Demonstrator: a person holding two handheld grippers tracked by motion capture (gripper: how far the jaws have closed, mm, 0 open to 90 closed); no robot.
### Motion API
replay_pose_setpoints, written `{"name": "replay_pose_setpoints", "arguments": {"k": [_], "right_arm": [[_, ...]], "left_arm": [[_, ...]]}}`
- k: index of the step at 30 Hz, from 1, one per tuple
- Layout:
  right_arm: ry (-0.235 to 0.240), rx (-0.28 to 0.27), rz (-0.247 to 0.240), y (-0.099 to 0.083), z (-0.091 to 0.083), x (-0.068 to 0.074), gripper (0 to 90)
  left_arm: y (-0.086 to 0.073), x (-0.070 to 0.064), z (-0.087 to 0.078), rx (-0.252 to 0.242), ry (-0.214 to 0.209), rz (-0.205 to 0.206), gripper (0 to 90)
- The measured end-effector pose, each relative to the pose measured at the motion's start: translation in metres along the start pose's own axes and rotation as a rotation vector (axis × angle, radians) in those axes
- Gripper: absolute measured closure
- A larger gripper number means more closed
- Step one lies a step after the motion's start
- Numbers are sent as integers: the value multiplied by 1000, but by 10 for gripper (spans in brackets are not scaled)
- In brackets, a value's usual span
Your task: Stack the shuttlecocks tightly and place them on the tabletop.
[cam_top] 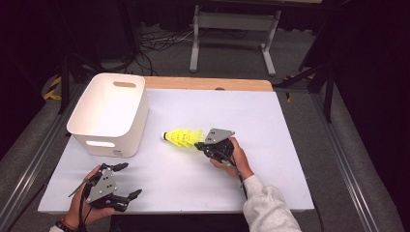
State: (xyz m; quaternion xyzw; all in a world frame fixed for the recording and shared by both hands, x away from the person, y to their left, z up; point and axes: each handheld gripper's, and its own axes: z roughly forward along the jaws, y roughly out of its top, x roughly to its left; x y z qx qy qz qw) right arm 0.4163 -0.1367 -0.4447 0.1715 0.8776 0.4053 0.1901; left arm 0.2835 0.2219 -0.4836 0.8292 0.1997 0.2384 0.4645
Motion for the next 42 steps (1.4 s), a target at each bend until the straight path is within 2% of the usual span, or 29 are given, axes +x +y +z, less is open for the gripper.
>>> {"name": "replay_pose_setpoints", "arguments": {"k": [11, 25, 30, 35, 39, 42], "right_arm": [[20, 8, -18, 14, 10, 1, 900], [38, 17, -18, 21, 19, 3, 890], [42, 26, -16, 21, 24, 5, 865], [40, 42, 0, 19, 31, 6, 794], [43, 69, -2, 17, 37, 7, 789], [45, 69, 9, 16, 38, 5, 781]], "left_arm": [[0, 0, 0, -1, -2, 2, 87], [1, -3, 0, -5, -12, 9, 87], [1, -3, 0, -8, -15, 7, 87], [1, -3, 0, -5, -19, 9, 87], [1, -3, 1, -3, -18, 10, 87], [1, -3, 1, -1, -21, 11, 87]]}}
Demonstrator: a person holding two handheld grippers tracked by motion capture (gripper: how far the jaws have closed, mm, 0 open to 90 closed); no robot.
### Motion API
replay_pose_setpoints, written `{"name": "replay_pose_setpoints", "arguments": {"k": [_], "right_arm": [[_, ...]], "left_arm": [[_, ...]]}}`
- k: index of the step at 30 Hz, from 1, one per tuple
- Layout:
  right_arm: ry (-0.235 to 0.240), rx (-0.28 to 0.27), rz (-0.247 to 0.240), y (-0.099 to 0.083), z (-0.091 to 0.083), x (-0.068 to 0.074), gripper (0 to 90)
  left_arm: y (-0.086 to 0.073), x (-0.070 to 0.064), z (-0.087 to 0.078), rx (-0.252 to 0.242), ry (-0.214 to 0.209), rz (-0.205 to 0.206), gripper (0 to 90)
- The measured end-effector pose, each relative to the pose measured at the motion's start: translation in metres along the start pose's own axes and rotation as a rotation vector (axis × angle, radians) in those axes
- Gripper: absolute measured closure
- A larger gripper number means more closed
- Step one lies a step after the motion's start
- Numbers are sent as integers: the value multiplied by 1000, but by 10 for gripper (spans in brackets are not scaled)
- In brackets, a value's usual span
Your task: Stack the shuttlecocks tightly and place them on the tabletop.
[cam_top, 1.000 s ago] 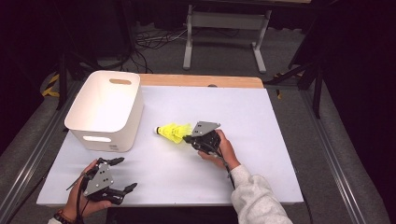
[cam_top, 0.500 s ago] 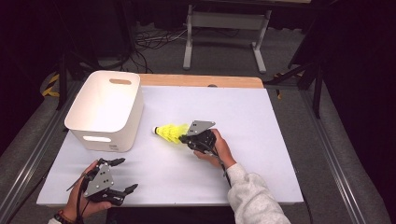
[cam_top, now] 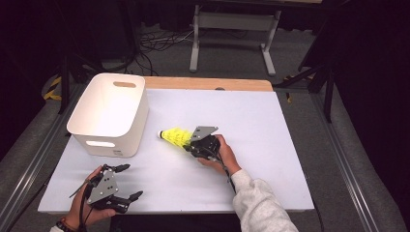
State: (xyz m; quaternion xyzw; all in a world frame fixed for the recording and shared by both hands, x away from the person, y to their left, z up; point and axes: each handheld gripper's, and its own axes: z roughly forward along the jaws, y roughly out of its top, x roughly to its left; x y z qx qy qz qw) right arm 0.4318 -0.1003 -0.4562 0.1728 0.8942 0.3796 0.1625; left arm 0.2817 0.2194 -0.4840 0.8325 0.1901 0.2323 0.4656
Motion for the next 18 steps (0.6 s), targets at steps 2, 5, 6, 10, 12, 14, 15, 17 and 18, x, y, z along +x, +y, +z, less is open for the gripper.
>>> {"name": "replay_pose_setpoints", "arguments": {"k": [2, 5, 6, 10, 12, 14, 15, 17, 18], "right_arm": [[-3, 1, -2, 0, 1, -1, 770], [-6, 2, 4, -1, 1, 0, 739], [-11, 1, 10, -1, 0, 0, 713], [-34, -16, 20, -4, -10, 4, 585], [-51, -28, 18, -6, -17, 6, 540], [-76, -29, 9, -4, -23, 8, 495], [-90, -33, -6, -3, -28, 9, 488], [-92, -77, 2, -1, -39, 9, 462], [-96, -97, 3, 0, -45, 10, 451]], "left_arm": [[0, 0, 0, 0, 0, 0, 87], [0, 0, 0, -1, 2, 0, 87], [0, 0, -1, -2, 2, -1, 87], [0, 0, -1, -7, 15, 0, 88], [0, 0, -2, -6, 21, 0, 88], [0, 0, -2, -7, 26, -1, 87], [1, 0, -2, -5, 25, 2, 88], [1, 0, -2, -4, 27, 17, 87], [1, 0, -3, -5, 27, 17, 89]]}}
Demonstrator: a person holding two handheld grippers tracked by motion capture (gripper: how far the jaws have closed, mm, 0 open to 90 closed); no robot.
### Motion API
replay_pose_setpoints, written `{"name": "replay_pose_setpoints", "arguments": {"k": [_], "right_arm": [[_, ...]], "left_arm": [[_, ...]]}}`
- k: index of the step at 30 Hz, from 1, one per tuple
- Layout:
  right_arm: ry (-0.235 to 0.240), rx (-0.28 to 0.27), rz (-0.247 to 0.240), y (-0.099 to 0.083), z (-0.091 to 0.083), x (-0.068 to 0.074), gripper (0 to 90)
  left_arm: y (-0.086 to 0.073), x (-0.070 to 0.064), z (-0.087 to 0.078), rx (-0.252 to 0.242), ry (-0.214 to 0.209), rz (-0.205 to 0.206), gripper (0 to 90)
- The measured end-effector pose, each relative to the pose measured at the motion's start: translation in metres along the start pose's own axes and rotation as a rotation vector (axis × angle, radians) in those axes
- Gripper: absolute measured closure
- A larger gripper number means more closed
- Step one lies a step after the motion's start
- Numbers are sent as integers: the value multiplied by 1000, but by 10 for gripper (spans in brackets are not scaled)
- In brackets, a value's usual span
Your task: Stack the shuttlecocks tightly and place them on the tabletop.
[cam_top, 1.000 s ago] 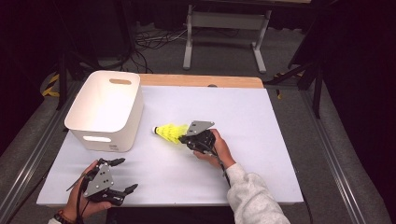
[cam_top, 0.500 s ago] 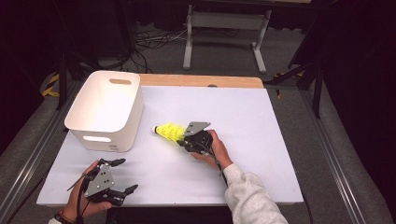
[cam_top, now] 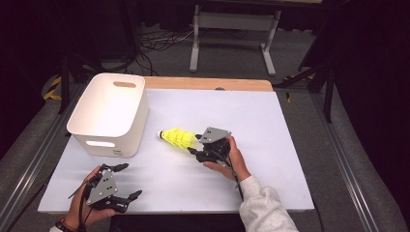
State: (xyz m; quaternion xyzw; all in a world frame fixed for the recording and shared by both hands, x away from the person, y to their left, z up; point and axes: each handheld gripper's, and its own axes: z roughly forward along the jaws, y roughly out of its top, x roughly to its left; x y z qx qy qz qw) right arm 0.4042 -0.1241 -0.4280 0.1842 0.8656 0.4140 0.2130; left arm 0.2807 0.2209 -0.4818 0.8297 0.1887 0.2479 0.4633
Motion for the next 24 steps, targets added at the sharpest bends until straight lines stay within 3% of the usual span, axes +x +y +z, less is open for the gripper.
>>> {"name": "replay_pose_setpoints", "arguments": {"k": [10, 13, 21, 24], "right_arm": [[-63, -115, -36, 14, -43, 4, 352], [-102, -106, -52, 14, -52, 8, 275], [-159, -104, -57, 9, -60, 12, 179], [-168, -92, -53, 5, -62, 13, 164]], "left_arm": [[0, 1, -1, -3, 10, -3, 90], [0, 1, -1, 0, 13, -6, 92], [-2, 3, -7, -13, 28, -22, 91], [-2, 5, -5, -5, 31, -6, 91]]}}
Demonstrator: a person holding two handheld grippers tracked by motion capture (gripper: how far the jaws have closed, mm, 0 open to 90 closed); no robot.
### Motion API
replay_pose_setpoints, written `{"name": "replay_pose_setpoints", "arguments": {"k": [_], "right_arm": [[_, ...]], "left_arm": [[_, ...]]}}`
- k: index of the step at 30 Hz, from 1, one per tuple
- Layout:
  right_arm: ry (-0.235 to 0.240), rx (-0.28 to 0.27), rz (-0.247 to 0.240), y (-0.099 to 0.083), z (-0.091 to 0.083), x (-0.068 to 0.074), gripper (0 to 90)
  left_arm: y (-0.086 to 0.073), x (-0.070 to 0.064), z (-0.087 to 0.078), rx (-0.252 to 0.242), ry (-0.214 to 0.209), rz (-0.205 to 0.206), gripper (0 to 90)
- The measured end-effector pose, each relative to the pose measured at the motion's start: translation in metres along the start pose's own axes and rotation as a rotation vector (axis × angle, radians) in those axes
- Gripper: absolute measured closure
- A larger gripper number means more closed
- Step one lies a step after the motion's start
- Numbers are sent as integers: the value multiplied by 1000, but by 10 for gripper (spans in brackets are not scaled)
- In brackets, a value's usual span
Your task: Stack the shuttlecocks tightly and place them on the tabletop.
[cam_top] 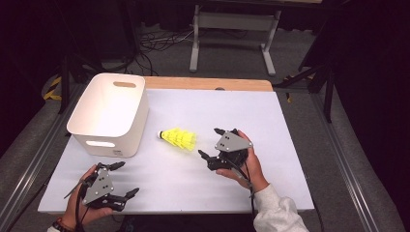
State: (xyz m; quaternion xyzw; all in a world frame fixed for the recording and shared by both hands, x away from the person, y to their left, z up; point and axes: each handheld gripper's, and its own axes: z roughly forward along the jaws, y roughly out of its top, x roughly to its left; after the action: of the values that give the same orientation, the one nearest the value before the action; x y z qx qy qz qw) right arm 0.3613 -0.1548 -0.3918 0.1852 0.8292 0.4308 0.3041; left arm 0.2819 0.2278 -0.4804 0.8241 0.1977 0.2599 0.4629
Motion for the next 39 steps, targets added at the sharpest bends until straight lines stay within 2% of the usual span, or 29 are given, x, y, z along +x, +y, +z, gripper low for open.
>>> {"name": "replay_pose_setpoints", "arguments": {"k": [5, 9, 19, 26, 28, 32, 34, 39], "right_arm": [[-24, 4, -1, -8, -6, -1, 148], [-35, -3, 23, -20, -17, -5, 139], [-69, 14, 31, -37, -30, -6, 115], [-76, -42, 67, -56, -43, -7, 88], [-92, -37, 58, -60, -44, -6, 87], [-115, -28, 70, -77, -47, -3, 94], [-127, -26, 56, -83, -47, 1, 97], [-114, 10, 66, -96, -46, 5, 89]], "left_arm": [[-1, 2, 2, 1, -6, -4, 89], [-1, 3, 2, -6, -6, -5, 88], [-3, 6, 0, 3, 14, -15, 88], [-6, 7, -4, -1, 27, -36, 88], [-6, 6, -5, -1, 28, -36, 88], [-7, 6, -7, -5, 33, -41, 88], [-8, 7, -7, -6, 32, -43, 88], [-9, 7, -9, -10, 36, -47, 87]]}}
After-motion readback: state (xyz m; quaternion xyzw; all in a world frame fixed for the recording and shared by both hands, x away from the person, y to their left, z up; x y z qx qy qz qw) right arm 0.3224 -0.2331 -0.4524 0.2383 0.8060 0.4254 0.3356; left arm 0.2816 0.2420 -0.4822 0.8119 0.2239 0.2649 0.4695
